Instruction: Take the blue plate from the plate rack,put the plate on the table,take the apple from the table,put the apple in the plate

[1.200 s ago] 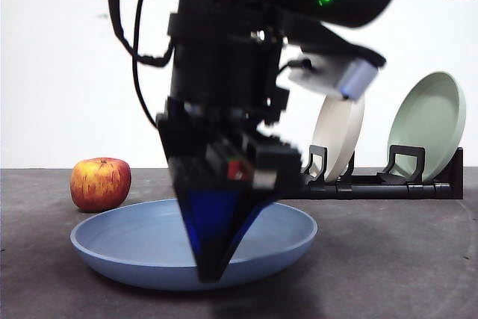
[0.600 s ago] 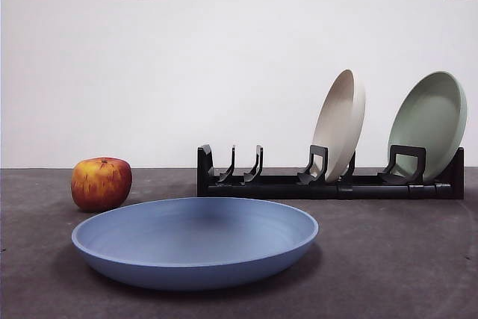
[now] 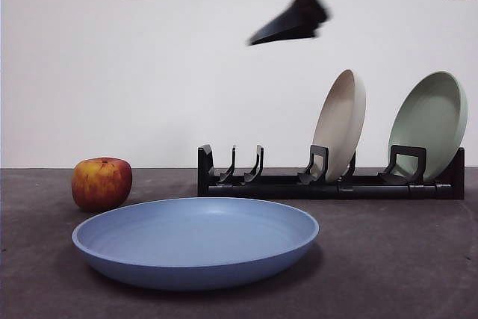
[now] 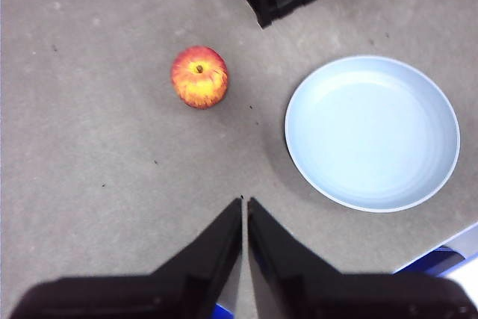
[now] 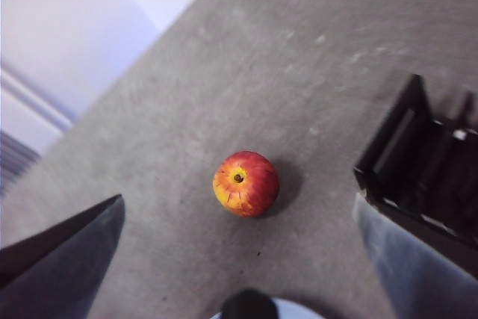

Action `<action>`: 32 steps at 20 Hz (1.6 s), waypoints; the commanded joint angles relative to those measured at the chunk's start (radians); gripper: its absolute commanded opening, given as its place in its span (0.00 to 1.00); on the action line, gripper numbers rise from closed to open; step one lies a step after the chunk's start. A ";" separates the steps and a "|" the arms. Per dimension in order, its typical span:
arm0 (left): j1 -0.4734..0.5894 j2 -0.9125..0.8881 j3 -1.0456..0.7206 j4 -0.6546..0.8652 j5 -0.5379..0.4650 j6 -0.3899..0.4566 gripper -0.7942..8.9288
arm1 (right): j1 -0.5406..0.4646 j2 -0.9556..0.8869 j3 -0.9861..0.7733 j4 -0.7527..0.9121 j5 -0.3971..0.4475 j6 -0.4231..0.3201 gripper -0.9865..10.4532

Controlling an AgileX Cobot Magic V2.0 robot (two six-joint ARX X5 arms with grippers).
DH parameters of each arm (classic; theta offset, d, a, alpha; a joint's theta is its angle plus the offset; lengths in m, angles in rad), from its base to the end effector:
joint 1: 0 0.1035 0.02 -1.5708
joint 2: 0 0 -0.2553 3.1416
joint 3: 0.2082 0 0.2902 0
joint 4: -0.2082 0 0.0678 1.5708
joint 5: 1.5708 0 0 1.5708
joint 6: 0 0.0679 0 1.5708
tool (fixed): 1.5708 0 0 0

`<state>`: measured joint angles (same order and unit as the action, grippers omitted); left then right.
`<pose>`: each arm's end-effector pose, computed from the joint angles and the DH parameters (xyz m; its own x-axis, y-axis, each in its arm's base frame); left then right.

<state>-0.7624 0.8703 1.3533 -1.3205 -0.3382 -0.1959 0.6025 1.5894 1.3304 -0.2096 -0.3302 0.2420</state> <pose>0.1365 -0.0992 0.3857 0.6858 -0.1962 -0.7009 0.3770 0.9195 0.1115 0.3438 0.2632 0.2844 0.5117 0.7454 -0.4272 -0.6627 0.6589 0.3560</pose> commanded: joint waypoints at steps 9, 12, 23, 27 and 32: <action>0.062 -0.078 -0.004 0.002 -0.003 -0.010 0.07 | 0.186 0.663 0.735 -0.227 0.103 -0.267 0.89; 0.077 -0.120 -0.005 0.002 -0.003 -0.010 0.07 | 0.211 0.780 0.846 -0.241 0.123 -0.268 0.89; 0.116 -0.328 -0.188 0.001 -0.014 -0.039 0.07 | 0.237 0.920 0.884 -0.265 0.208 -0.232 0.89; 0.116 -0.363 -0.206 0.001 -0.014 -0.048 0.07 | 0.236 0.967 0.884 -0.292 0.209 -0.216 0.89; 0.116 -0.368 -0.206 0.001 -0.015 -0.038 0.07 | 0.235 0.974 0.883 -0.292 0.259 -0.200 0.79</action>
<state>-0.6506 0.5079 1.1519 -1.3235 -0.3504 -0.2363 0.8364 2.5549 2.2169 -0.5011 -0.0761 0.0261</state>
